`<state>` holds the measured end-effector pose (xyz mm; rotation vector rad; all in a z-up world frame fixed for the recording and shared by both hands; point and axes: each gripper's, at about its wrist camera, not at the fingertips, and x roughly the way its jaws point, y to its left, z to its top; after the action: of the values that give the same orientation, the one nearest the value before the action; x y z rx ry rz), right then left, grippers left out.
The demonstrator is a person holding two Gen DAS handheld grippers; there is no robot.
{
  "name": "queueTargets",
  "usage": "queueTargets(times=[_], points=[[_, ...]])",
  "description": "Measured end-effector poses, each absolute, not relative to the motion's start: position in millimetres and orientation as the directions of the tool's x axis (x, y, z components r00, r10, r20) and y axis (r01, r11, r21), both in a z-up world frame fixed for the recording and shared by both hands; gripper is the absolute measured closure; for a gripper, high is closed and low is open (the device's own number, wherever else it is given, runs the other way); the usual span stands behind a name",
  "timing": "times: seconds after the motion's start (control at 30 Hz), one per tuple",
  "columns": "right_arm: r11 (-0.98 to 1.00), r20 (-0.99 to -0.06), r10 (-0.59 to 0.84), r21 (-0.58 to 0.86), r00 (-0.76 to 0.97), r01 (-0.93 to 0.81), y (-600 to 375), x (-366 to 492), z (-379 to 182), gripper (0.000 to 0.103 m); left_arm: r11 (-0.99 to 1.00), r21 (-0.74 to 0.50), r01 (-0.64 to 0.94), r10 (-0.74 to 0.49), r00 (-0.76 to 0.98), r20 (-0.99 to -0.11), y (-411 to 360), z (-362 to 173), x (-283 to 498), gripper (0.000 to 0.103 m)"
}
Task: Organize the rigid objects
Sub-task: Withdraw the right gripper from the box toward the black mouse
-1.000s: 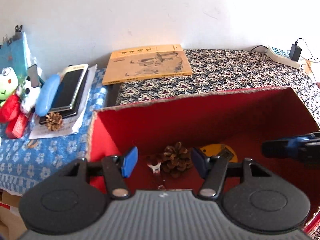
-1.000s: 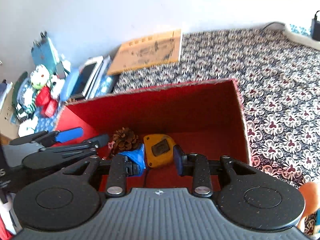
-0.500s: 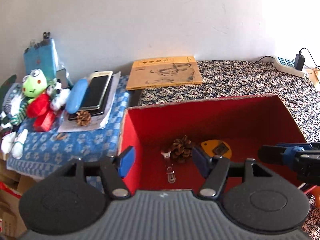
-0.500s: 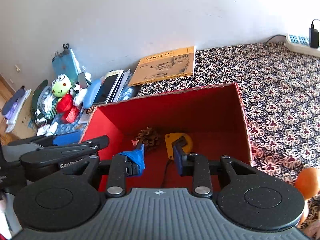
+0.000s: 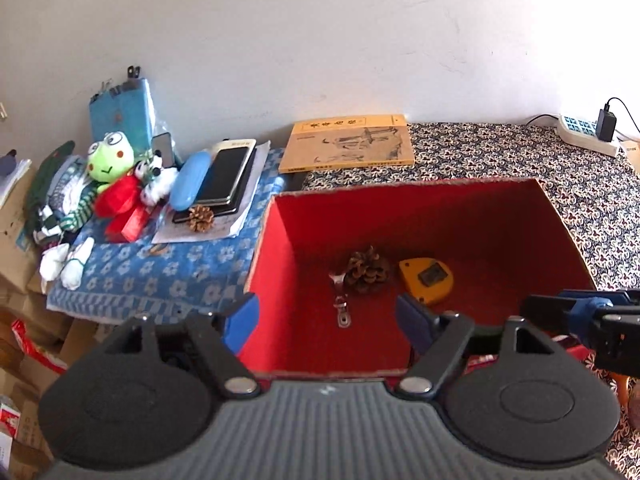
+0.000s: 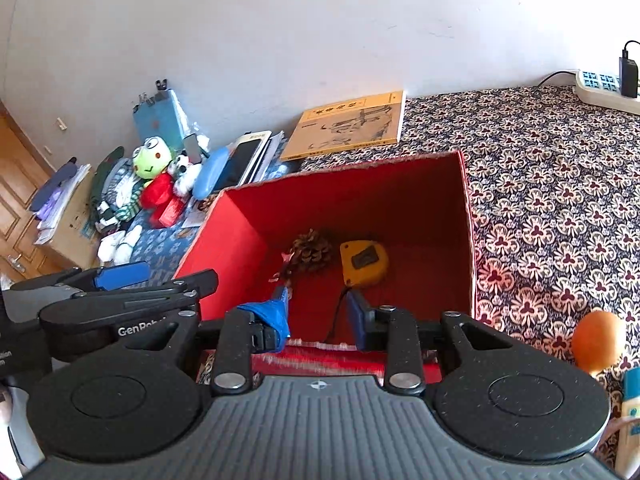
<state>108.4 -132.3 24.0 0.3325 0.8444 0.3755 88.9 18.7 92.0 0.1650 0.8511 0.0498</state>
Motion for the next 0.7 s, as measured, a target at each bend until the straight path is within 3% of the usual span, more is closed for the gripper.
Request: queueTargets(times=[0.7], points=[[0.831,-0.648,0.535,0.52,0.543,-0.198,-147,56,-2,0.088,0.976,0.212,-0.047,0.198,0.594,-0.78,-5,76,26,0.023]])
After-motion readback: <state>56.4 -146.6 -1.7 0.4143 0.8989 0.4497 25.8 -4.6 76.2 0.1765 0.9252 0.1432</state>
